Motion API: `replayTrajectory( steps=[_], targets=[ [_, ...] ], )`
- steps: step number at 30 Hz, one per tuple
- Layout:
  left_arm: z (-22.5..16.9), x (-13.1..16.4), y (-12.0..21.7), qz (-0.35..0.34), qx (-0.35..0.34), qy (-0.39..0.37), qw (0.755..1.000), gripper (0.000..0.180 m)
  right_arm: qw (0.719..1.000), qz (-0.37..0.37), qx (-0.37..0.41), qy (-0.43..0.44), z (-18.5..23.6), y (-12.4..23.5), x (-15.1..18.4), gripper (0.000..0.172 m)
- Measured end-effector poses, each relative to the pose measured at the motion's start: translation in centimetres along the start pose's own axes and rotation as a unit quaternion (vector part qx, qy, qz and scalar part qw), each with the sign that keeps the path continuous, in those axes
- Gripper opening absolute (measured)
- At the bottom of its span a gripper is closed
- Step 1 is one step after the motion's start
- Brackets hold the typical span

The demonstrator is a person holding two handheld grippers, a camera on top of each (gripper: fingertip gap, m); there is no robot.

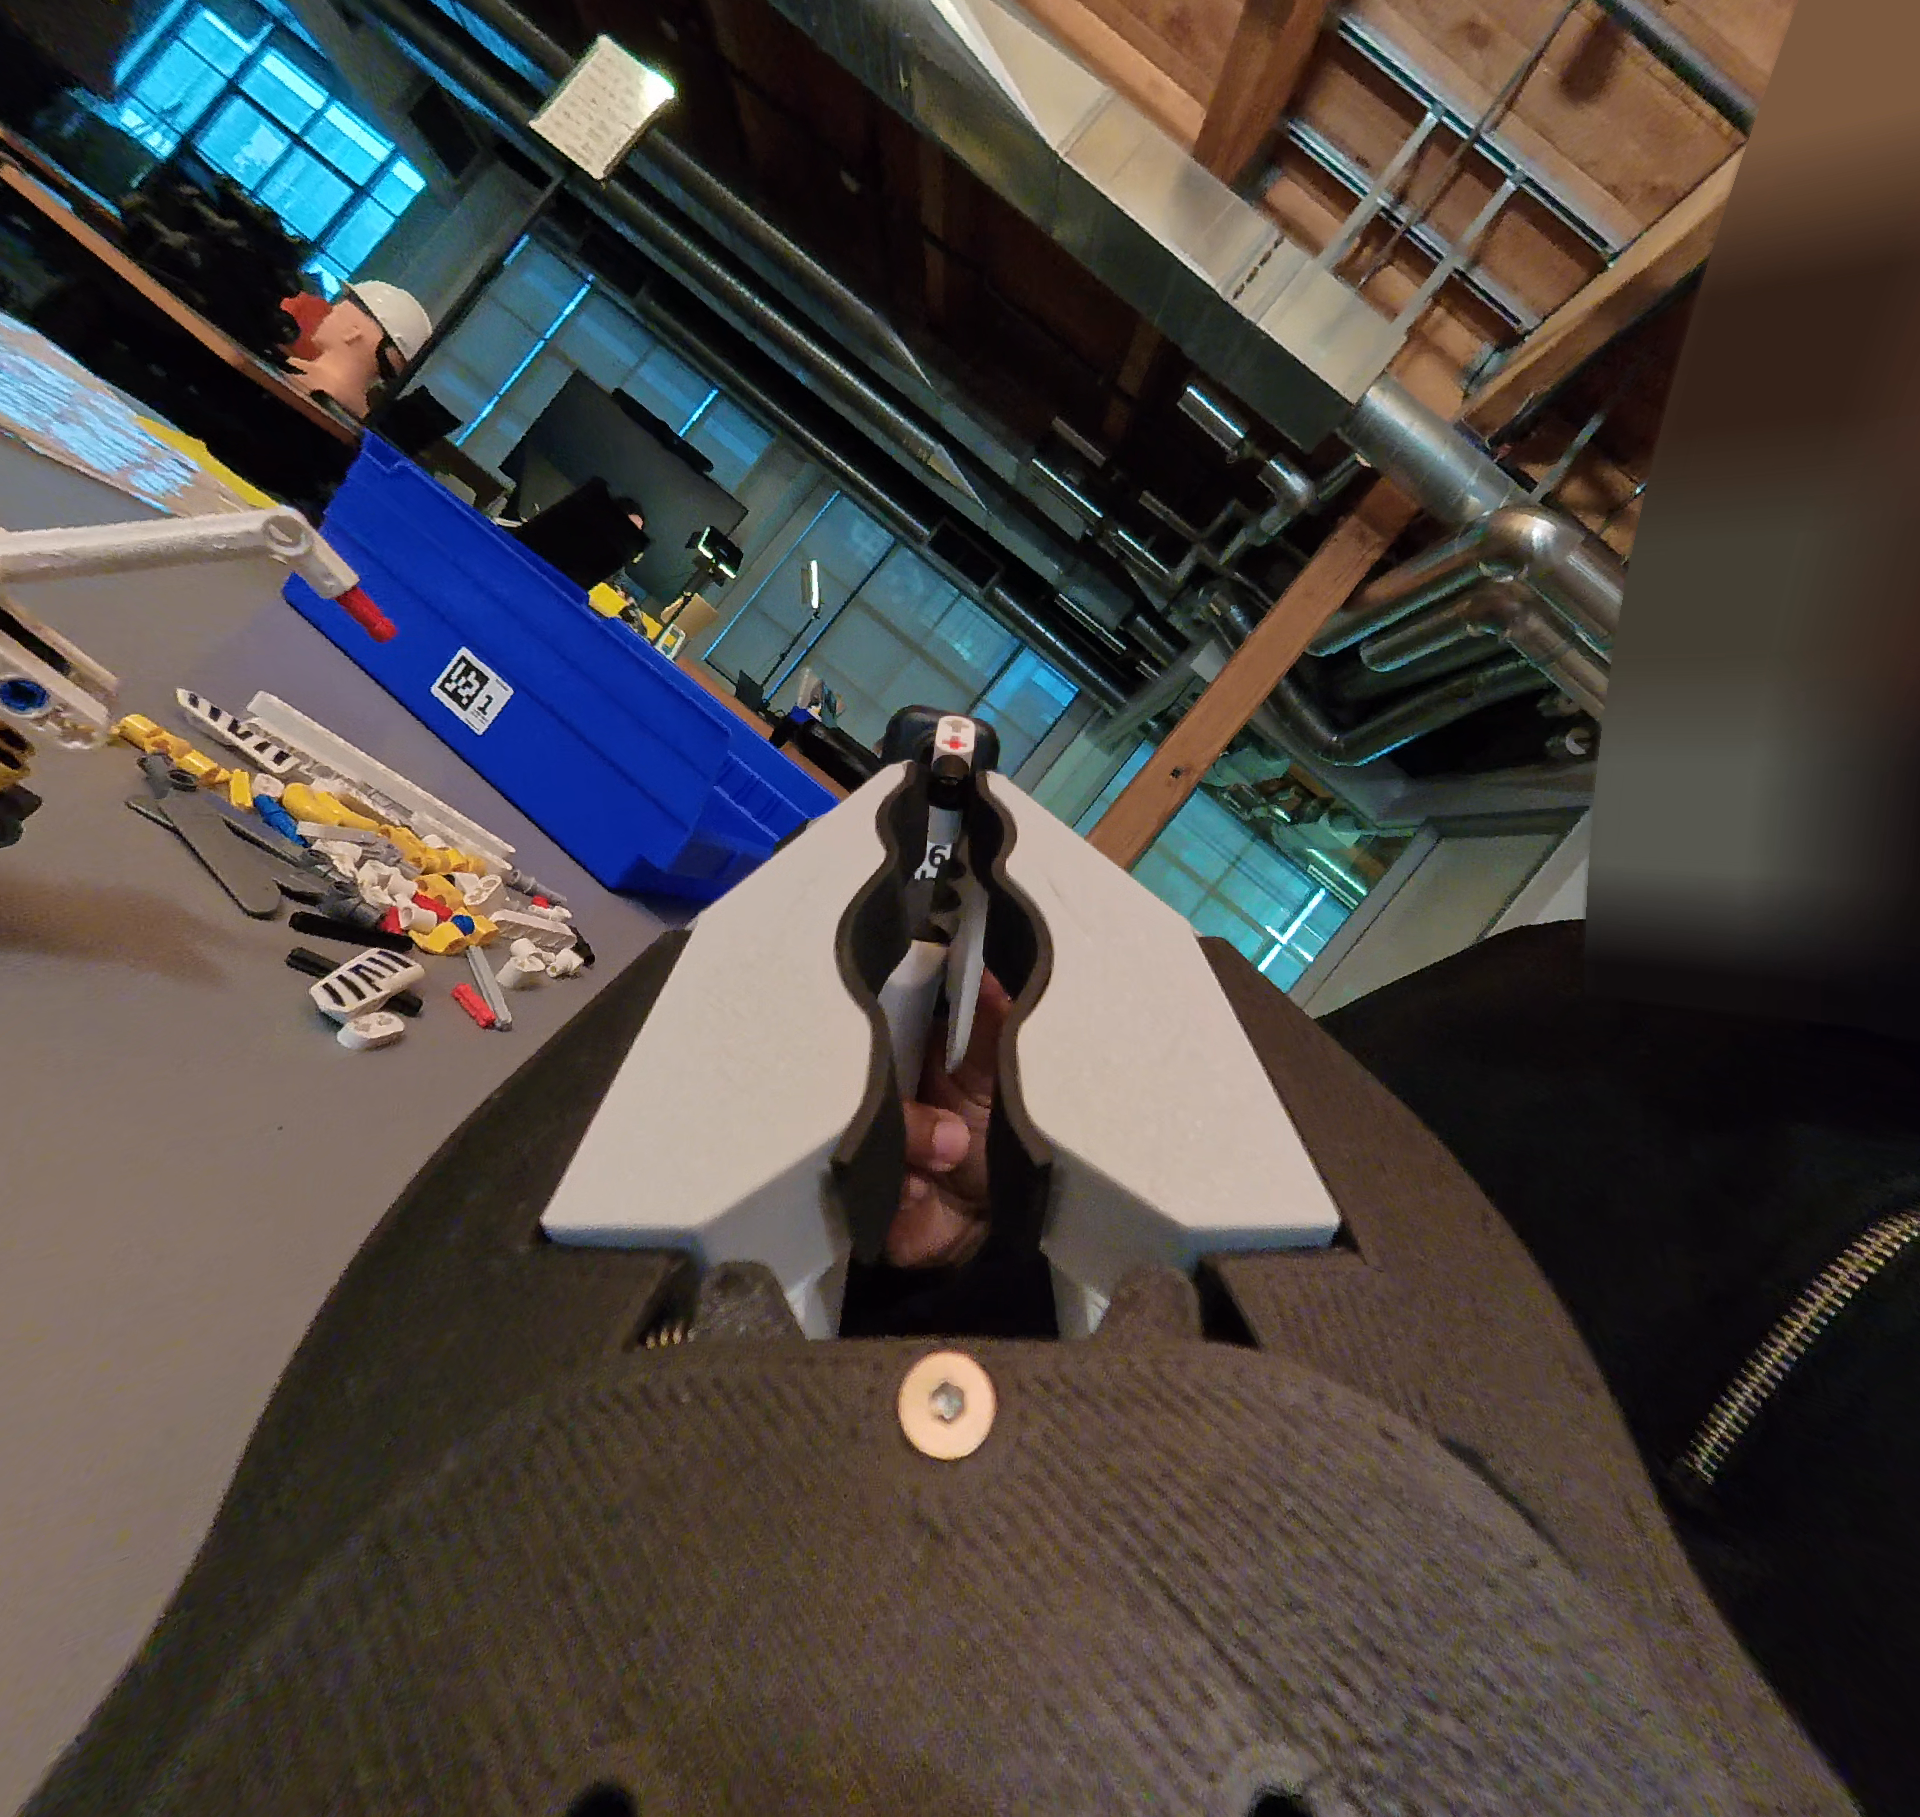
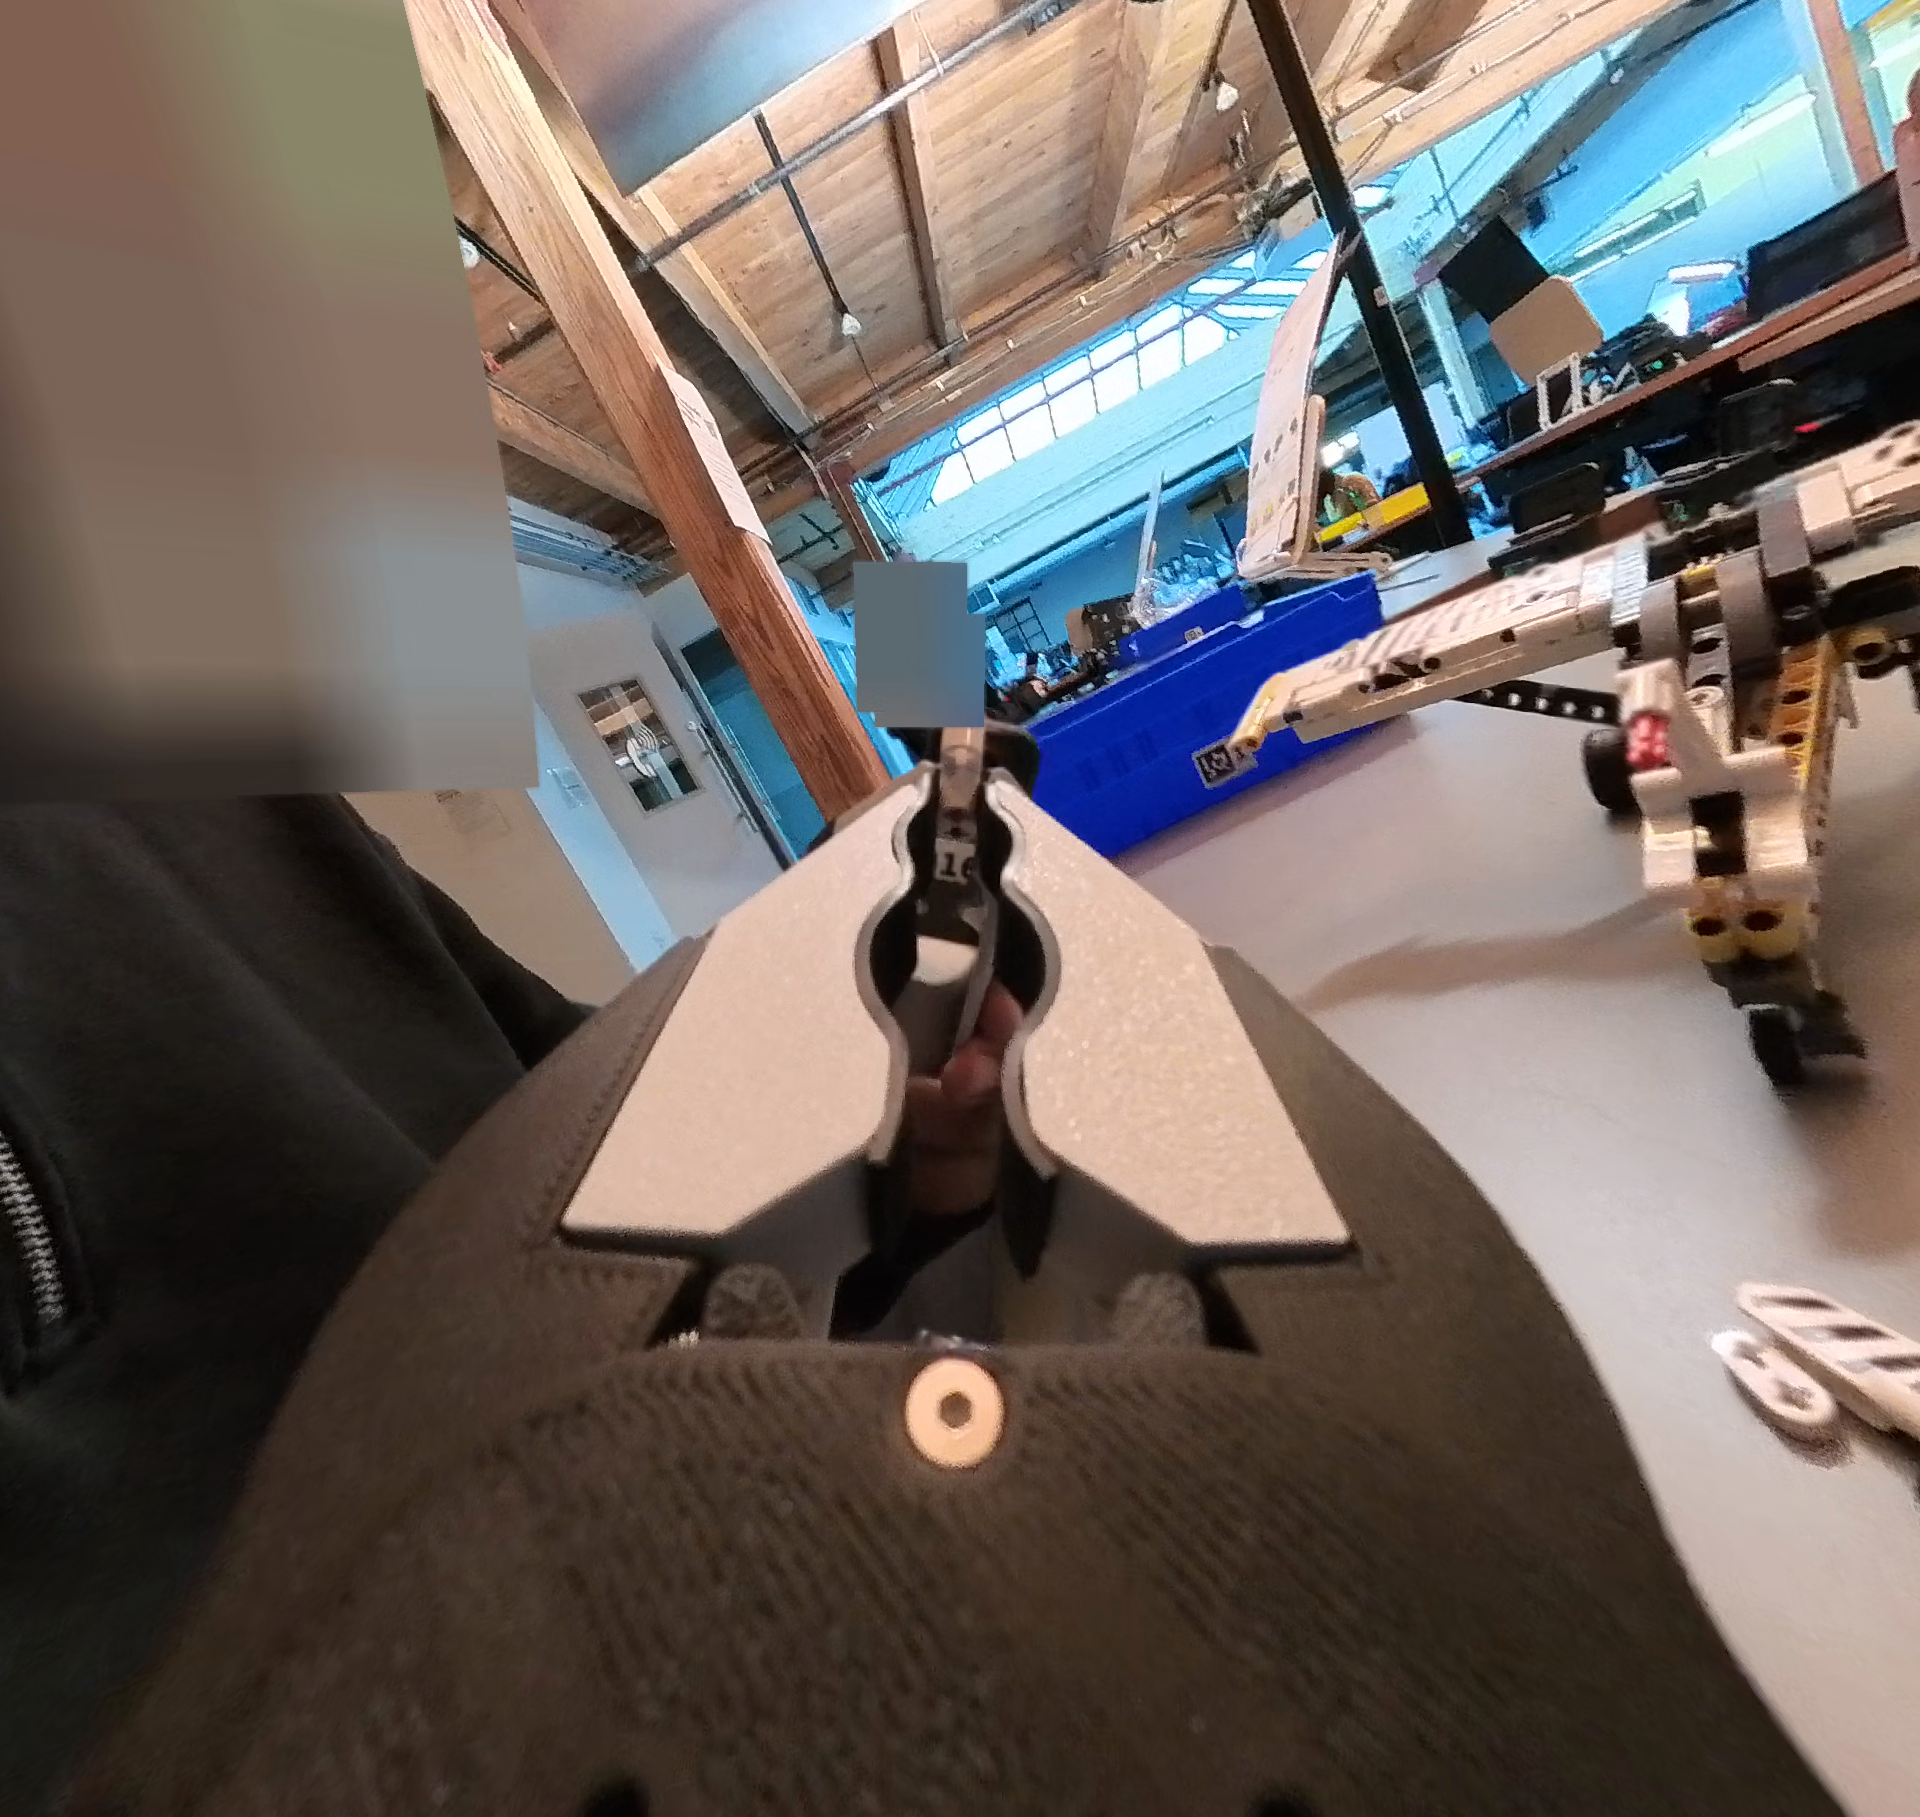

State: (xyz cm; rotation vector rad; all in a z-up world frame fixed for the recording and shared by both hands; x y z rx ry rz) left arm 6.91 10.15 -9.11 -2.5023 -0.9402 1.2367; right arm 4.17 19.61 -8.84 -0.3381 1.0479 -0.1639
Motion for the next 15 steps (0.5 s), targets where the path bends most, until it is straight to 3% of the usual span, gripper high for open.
replayTrajectory(
  steps=[6, 15],
  targets=[
    [0.4, 0.1, 0.2, -0.01, -0.012, 0.012, 1.0, 0.004, 0.998, -0.057, -0.009, -0.019, -0.3, 0.6, -0.6, 0.016],
    [0.7, 0.4, 0.1, 0.006, -0.024, 0.006, 1.0, 0.004, 0.998, -0.023, 0.001, -0.051, -1.0, 0.6, -0.4, 0.011]
  ],
)
Point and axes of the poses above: each gripper's, where its closed fingertips meet, y back along the fingers, x out of its underside, z = x × y across the jaws, the point moved 6 cm from there along y, back along the fingers
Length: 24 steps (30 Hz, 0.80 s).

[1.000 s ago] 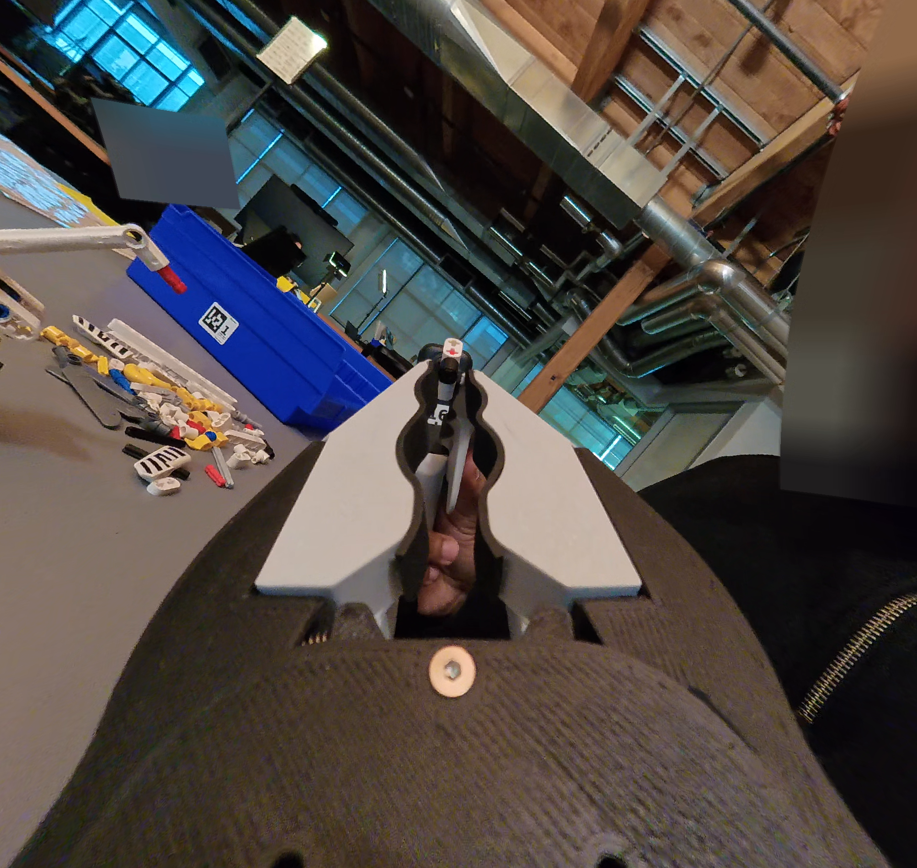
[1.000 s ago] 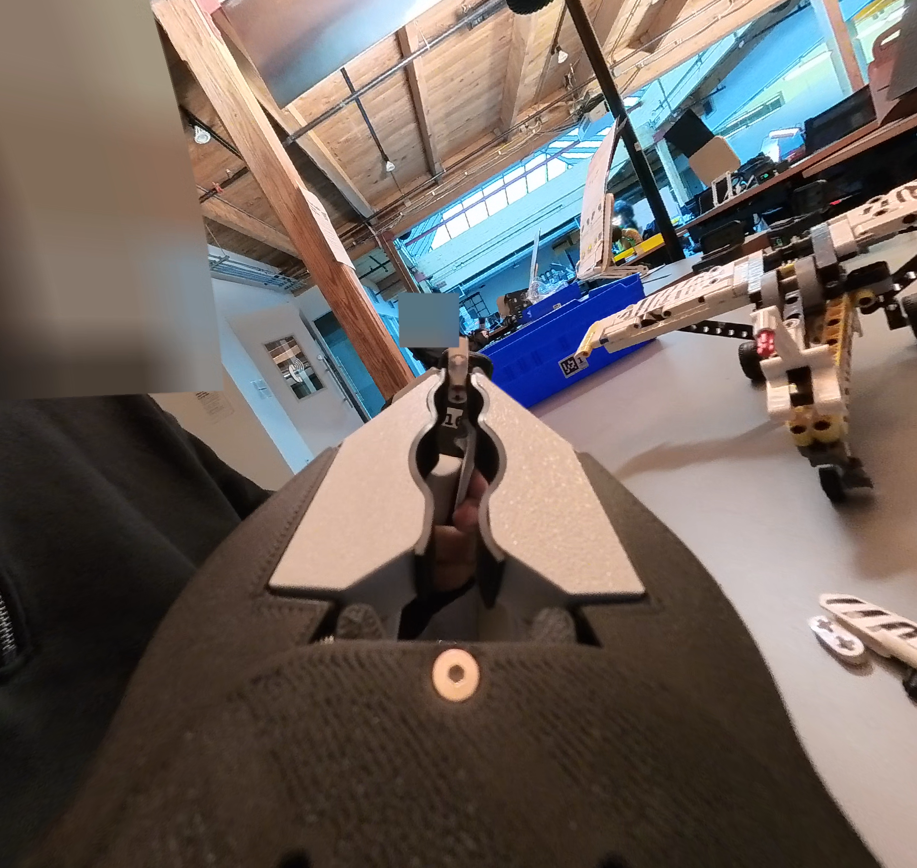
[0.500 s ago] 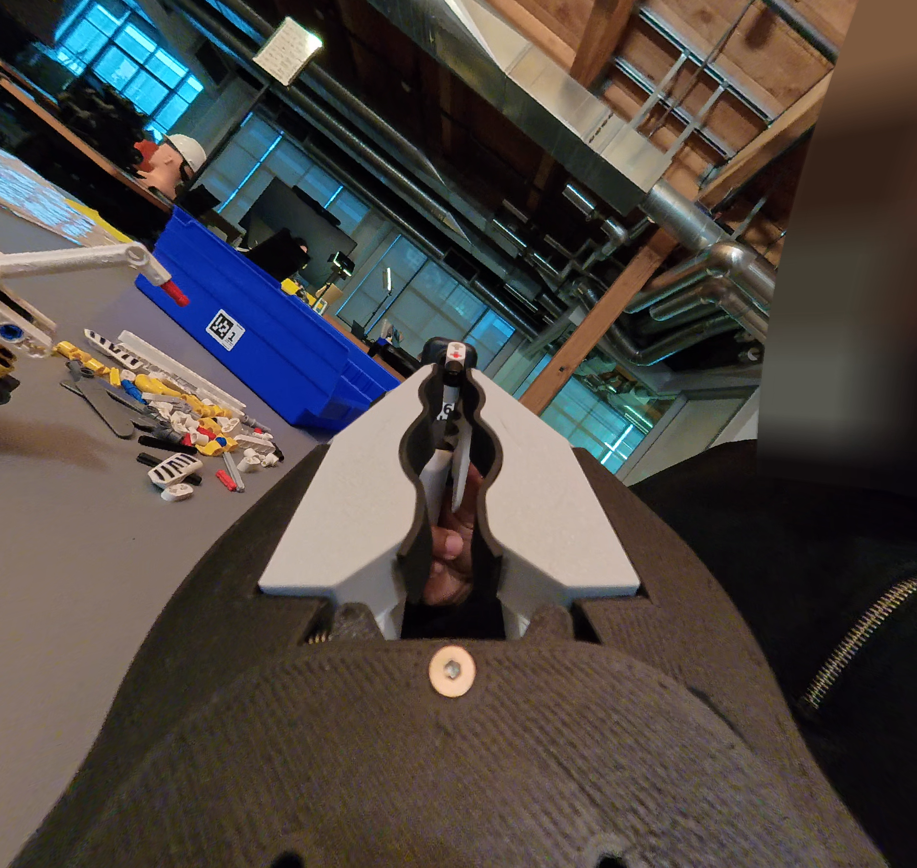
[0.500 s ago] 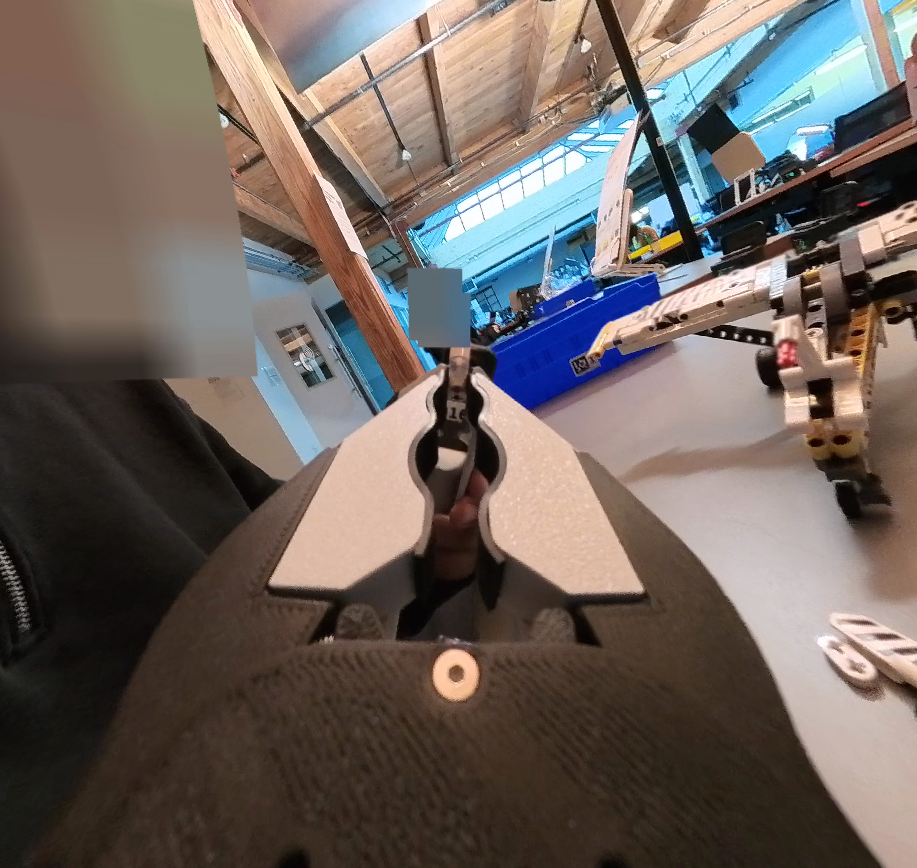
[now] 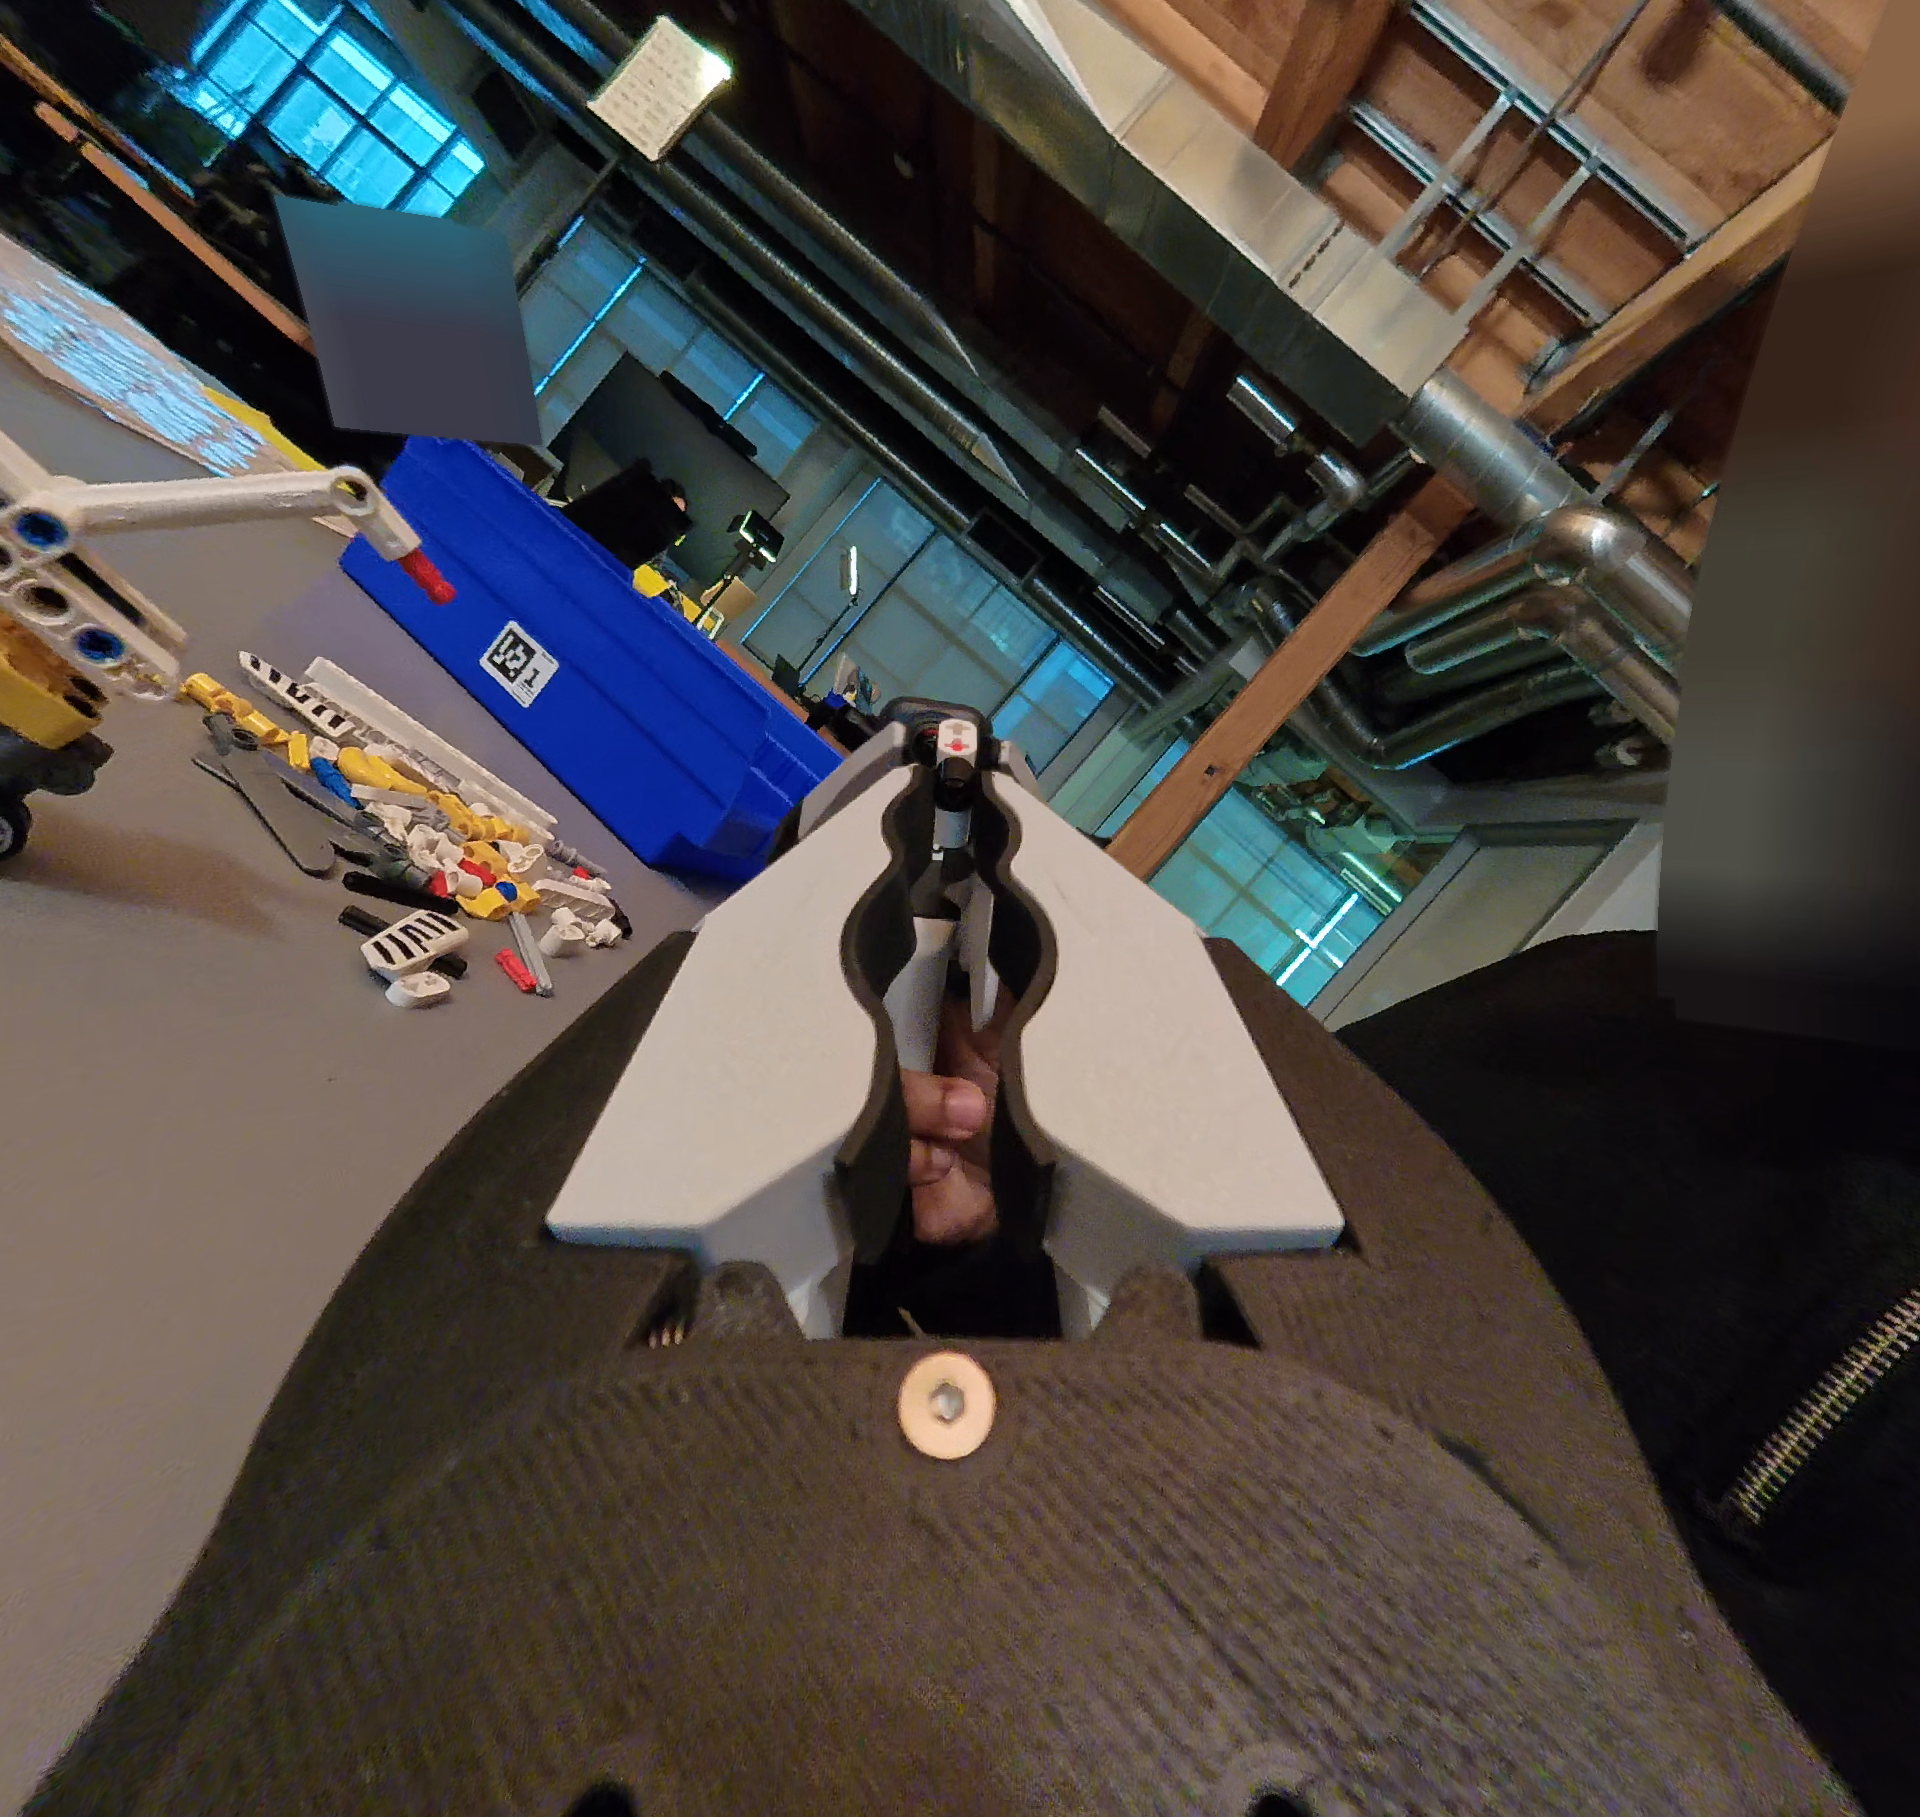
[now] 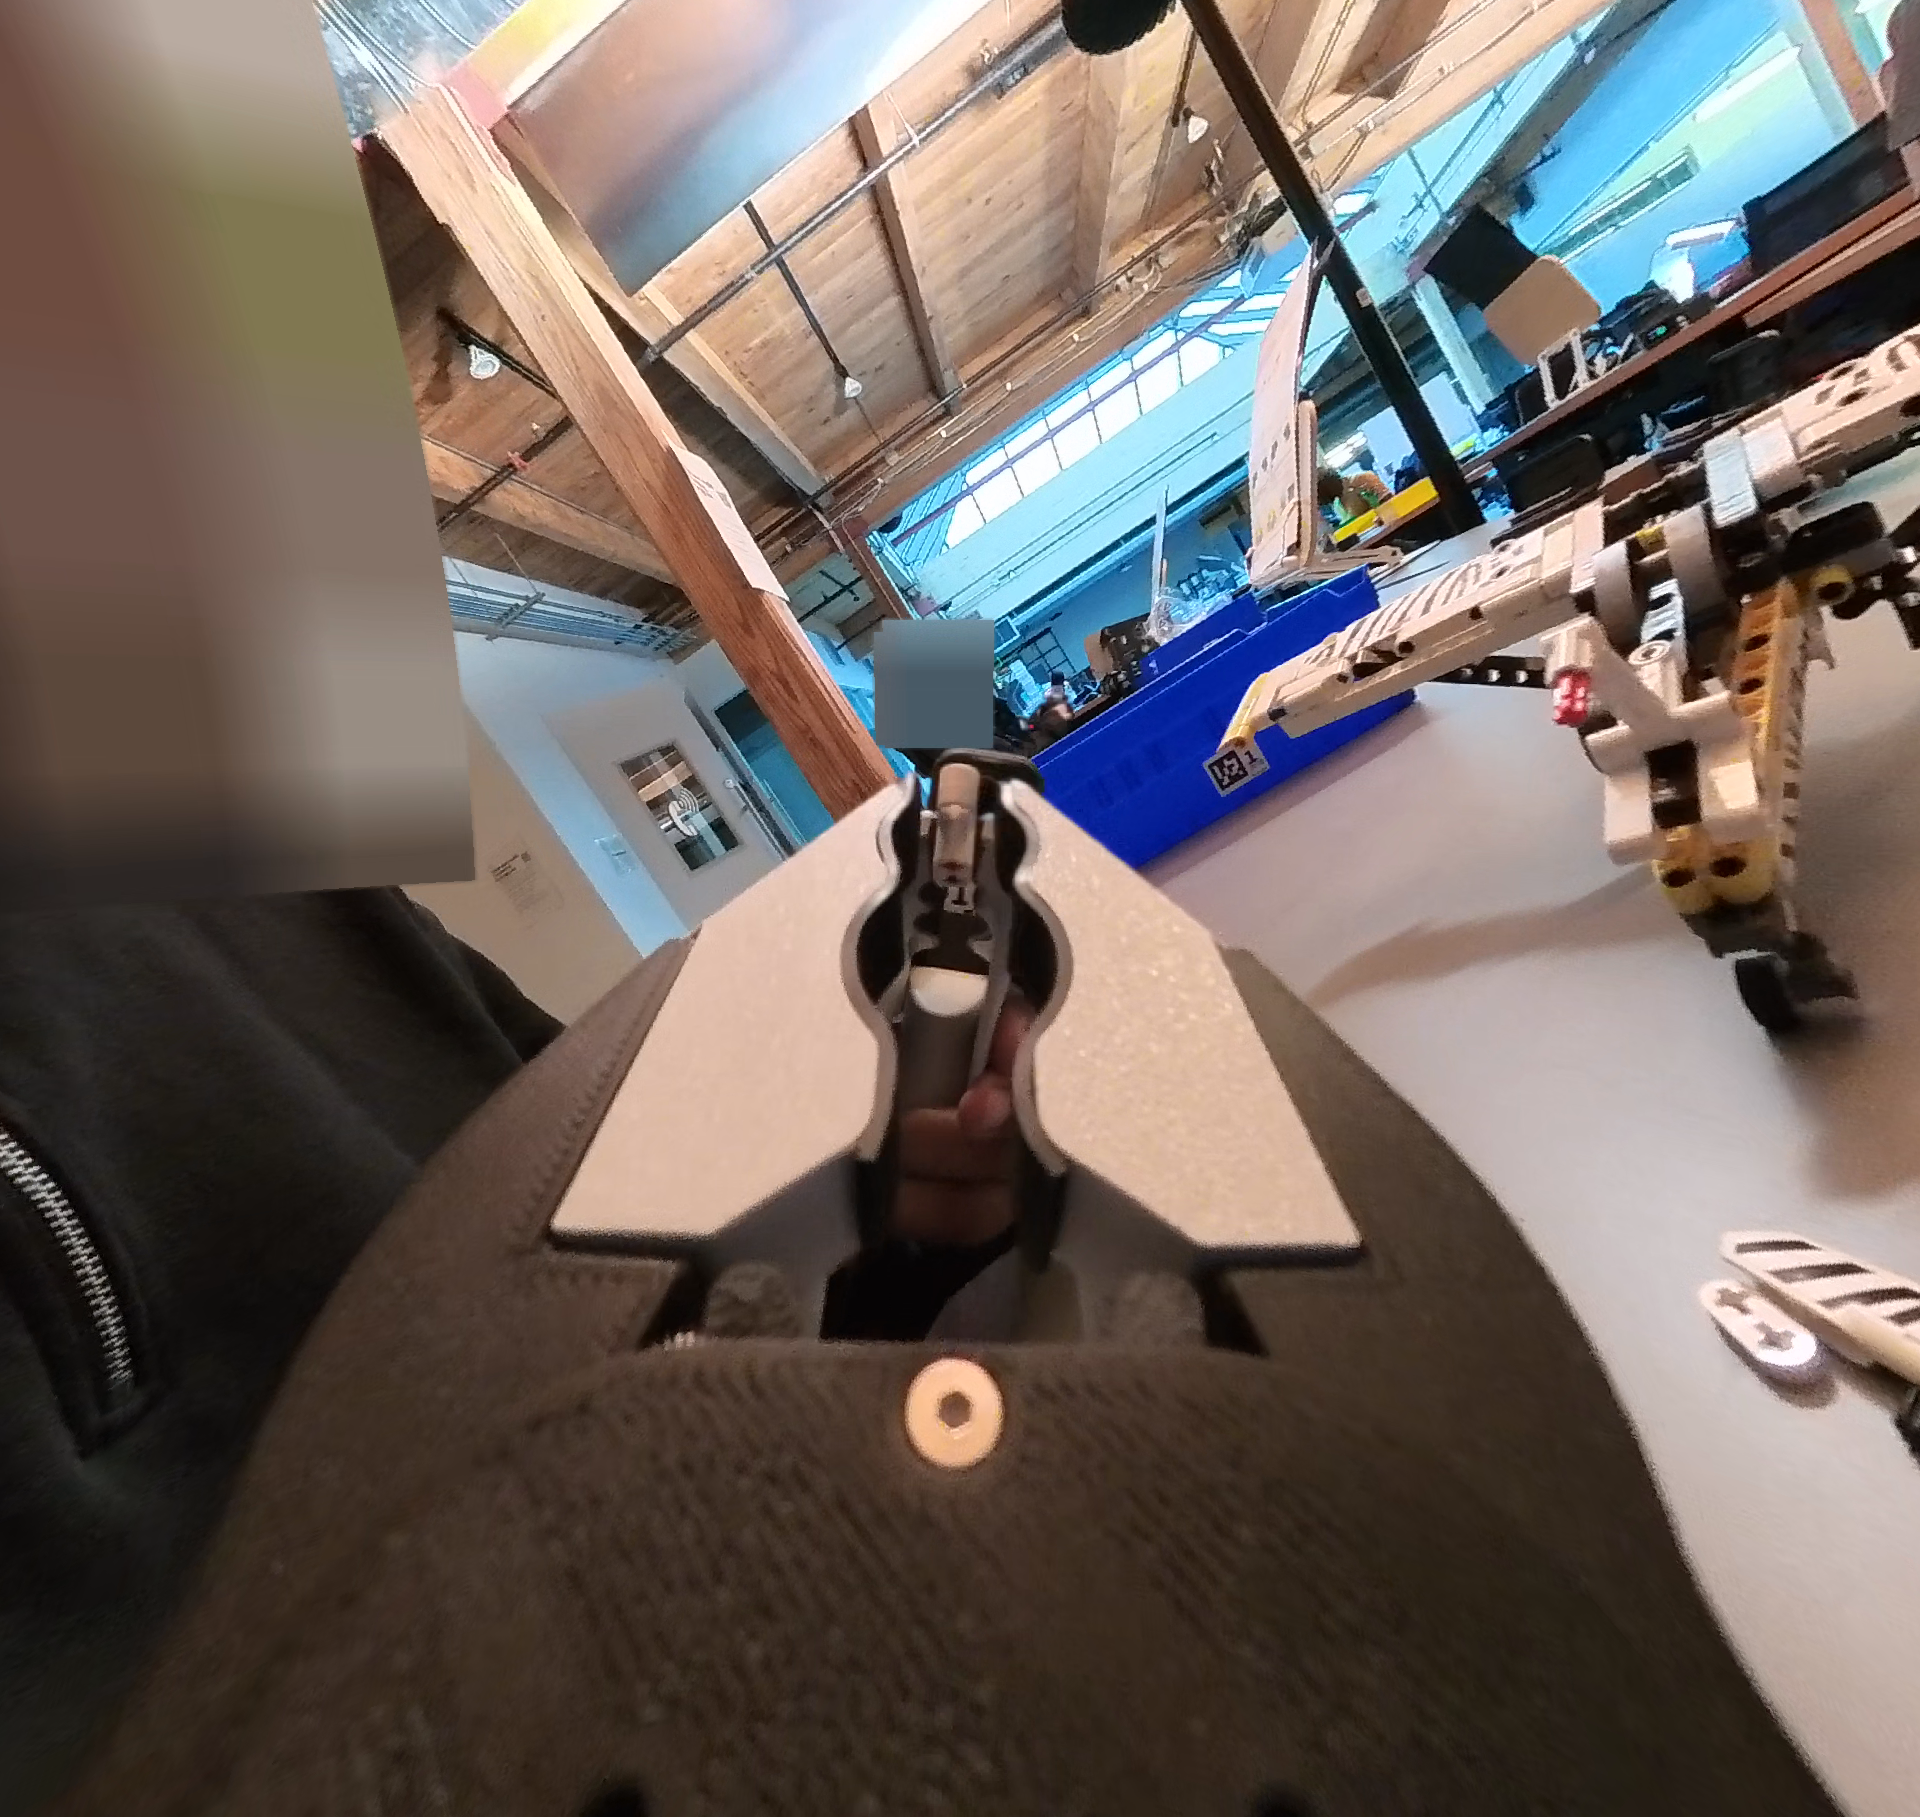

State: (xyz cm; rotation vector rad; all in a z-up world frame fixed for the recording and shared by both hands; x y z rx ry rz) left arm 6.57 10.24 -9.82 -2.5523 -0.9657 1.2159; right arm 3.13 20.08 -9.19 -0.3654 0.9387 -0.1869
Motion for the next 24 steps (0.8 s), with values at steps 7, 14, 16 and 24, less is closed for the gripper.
replayTrajectory(
  steps=[7, 14, 16, 24],
  targets=[
    [0.4, 0.0, 0.0, 0.026, -0.013, 0.004, 1.0, 0.003, 0.999, 0.035, 0.005, -0.005, -0.3, 0.2, -0.1, 0.005],
    [1.5, 0.2, 0.3, 0.134, 0.001, 0.081, 0.988, 0.003, 0.986, 0.139, -0.018, -0.092, -1.1, 0.9, 0.7, 0.006],
    [1.6, 0.3, 0.5, 0.158, 0.004, 0.087, 0.984, 0.003, 0.983, 0.153, -0.018, -0.097, -1.2, 0.9, 0.9, 0.006],
    [1.4, 0.6, 0.1, 0.141, -0.006, 0.058, 0.988, 0.019, 0.991, 0.095, -0.011, -0.088, -1.1, 0.5, 0.5, 0.005]
  ],
)
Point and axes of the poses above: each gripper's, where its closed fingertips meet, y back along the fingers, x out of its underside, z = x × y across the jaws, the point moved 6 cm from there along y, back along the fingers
